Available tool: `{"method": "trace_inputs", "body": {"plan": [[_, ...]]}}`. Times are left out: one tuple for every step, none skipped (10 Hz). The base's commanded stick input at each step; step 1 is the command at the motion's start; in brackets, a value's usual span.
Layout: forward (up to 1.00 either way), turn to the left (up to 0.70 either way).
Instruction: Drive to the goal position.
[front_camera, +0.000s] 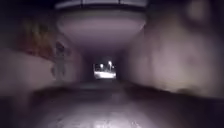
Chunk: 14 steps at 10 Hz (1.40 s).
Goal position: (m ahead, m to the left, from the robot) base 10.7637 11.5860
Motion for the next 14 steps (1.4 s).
{"method": "trace_inputs", "body": {"plan": [[1.0,0.05],[1.0,0.04],[1.0,0.02],[1.0,0.01],[1.0,0.0],[1.0,0.0],[1.0,0.01],[1.0,0.08],[1.0,0.25],[1.0,0.23],[1.0,0.06],[1.0,0.04],[1.0,0.04],[1.0,0.21]]}}
